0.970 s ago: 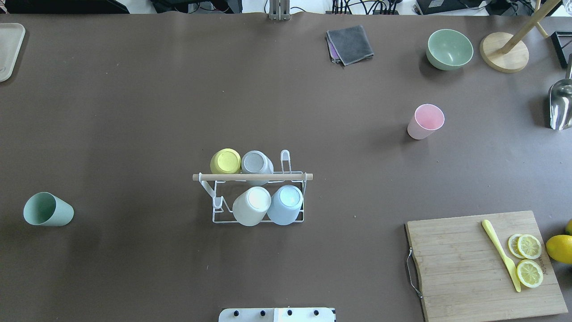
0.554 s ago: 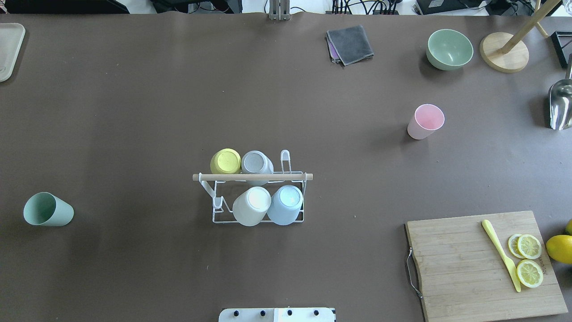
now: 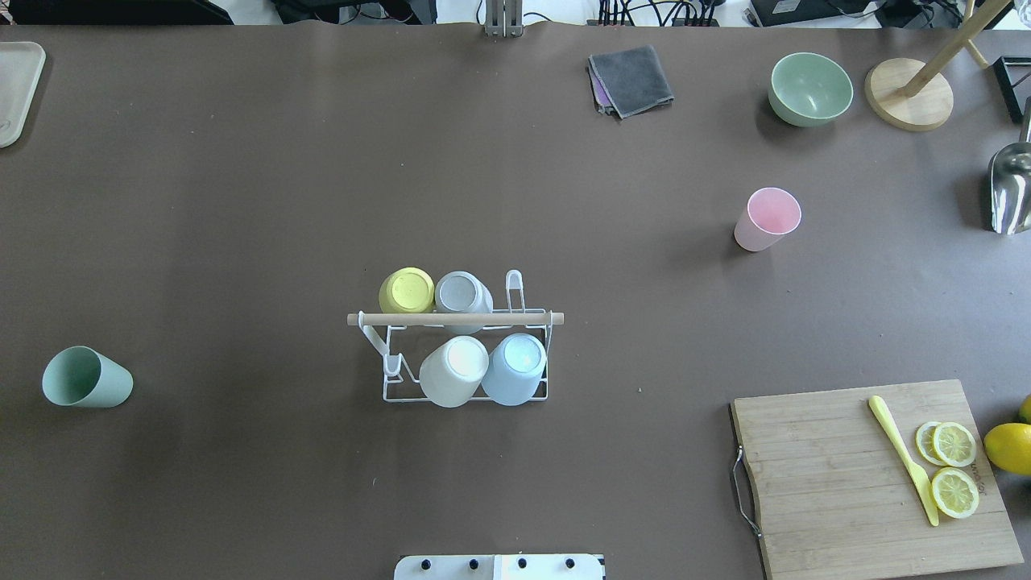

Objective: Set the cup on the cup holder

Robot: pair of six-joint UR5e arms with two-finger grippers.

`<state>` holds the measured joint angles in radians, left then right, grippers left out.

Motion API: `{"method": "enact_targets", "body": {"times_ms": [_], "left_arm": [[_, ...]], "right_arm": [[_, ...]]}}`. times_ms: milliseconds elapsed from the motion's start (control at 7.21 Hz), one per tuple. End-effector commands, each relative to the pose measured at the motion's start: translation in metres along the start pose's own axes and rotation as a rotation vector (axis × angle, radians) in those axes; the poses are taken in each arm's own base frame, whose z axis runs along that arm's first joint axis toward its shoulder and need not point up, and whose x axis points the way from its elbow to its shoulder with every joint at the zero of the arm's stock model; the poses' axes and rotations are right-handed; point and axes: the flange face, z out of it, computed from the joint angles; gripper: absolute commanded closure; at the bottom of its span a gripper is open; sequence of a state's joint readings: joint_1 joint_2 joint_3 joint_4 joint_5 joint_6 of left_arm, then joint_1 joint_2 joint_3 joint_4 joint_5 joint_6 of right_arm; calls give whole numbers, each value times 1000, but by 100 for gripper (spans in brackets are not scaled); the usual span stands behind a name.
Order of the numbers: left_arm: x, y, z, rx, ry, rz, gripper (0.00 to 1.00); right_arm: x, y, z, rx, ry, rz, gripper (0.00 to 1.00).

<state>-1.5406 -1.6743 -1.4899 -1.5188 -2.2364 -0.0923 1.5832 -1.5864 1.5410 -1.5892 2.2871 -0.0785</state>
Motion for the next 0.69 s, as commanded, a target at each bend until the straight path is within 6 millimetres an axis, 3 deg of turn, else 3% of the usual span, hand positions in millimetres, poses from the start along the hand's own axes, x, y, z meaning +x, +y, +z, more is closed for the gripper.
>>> {"method": "enact_targets", "body": {"times_ms": [0, 139, 277, 416, 554], "left_arm": [[46, -21, 2, -72, 3, 25, 2], [73, -31, 11, -114, -26, 48, 2], [113, -49, 7, -170, -43, 60, 2], [135, -56, 3, -213, -55, 51, 2], [168, -58, 12, -263, -87, 76, 2]], "right_arm": [[-10, -4, -12, 24, 6, -20, 0], [-22, -16, -23, 45, 8, -42, 0], [-43, -38, -31, 56, 10, -61, 0], [-69, -58, -36, 65, 7, -50, 0], [-99, -77, -38, 68, 3, -60, 0]]}}
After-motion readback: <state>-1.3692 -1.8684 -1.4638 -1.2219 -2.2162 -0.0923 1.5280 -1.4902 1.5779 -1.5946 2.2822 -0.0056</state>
